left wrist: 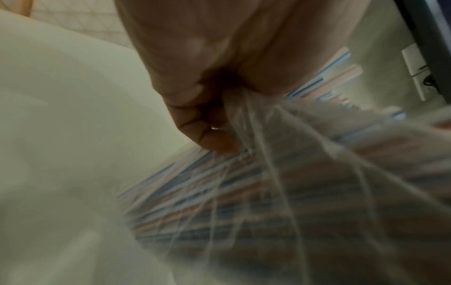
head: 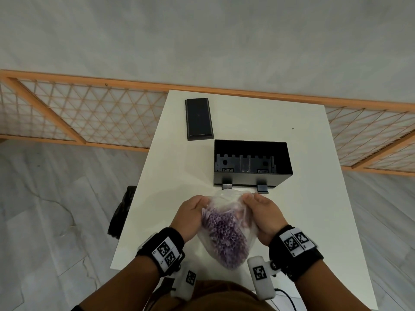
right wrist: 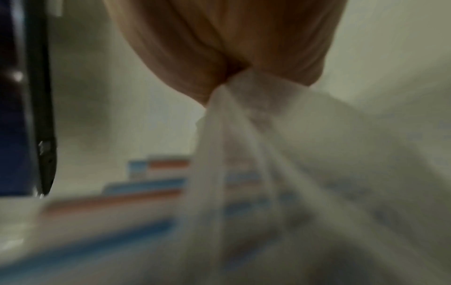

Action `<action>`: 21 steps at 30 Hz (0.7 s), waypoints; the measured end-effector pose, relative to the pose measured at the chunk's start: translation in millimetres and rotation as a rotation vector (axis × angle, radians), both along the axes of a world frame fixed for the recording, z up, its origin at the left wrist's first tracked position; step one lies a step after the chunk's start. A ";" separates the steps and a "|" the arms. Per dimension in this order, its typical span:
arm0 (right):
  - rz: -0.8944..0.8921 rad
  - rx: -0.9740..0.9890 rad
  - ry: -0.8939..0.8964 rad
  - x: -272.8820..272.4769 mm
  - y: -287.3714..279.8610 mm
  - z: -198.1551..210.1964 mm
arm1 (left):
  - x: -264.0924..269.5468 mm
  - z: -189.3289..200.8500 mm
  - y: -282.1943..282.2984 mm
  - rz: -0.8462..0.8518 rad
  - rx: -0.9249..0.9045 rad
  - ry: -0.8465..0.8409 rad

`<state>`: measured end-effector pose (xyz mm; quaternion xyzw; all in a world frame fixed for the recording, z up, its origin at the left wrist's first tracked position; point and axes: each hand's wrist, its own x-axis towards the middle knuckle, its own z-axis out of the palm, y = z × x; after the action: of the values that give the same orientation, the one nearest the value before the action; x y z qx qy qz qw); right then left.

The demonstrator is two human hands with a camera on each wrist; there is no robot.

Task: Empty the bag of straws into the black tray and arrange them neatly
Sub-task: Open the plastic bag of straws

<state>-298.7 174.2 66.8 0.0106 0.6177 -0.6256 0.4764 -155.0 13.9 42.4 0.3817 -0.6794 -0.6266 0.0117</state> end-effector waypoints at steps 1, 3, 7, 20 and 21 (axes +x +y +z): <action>-0.007 -0.037 -0.065 1.5 0.7 -2.8 | -1.7 -2.8 -0.2 0.020 0.029 -0.021; -0.012 -0.010 -0.092 4.4 2.4 -12.9 | -2.7 -7.3 0.1 0.071 0.089 -0.074; 0.141 0.192 0.207 9.0 11.2 -22.1 | 1.9 -14.1 -2.3 0.230 0.288 -0.120; 0.851 0.089 0.362 5.9 59.5 9.8 | 13.3 -24.9 -12.9 0.330 0.416 -0.122; 0.912 0.140 0.466 12.2 55.7 8.6 | 13.3 -25.2 -10.8 0.287 0.398 -0.135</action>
<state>-286.5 229.9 75.4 -0.3676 0.6897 -0.2969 0.5487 -141.8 3.2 17.2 0.5100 -0.4807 -0.7130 -0.0204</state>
